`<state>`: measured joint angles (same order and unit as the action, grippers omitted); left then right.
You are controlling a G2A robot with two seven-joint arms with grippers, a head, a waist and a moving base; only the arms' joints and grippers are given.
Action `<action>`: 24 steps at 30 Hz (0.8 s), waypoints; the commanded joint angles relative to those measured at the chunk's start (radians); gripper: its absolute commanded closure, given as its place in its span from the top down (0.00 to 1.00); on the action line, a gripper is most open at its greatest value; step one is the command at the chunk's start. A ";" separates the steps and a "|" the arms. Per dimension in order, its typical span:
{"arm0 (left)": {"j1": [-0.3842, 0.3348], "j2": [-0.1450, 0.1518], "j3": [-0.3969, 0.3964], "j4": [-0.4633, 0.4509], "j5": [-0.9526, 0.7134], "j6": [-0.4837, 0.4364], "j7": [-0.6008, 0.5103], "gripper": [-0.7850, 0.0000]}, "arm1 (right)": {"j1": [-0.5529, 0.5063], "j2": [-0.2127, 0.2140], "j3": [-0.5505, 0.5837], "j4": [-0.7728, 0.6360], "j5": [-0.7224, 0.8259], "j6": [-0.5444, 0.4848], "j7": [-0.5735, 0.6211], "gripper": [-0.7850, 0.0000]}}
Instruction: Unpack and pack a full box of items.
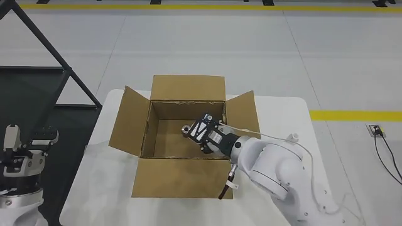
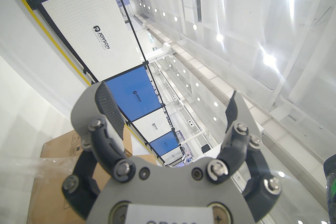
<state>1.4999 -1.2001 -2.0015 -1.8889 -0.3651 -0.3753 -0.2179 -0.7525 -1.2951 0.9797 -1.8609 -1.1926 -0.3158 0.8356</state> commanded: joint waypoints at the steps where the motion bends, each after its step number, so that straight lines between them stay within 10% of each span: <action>1: 0.000 0.000 0.000 0.000 0.000 0.000 0.000 1.00 | 0.000 0.000 0.000 0.000 0.000 0.000 0.000 0.00; 24: 0.000 0.000 0.000 0.000 0.000 0.000 0.000 1.00 | 0.368 -0.160 -0.287 0.790 0.275 -0.012 -0.108 0.00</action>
<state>1.4999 -1.2001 -2.0015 -1.8889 -0.3651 -0.3753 -0.2179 -0.3910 -1.4497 0.6952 -1.1039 -0.9280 -0.3229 0.7391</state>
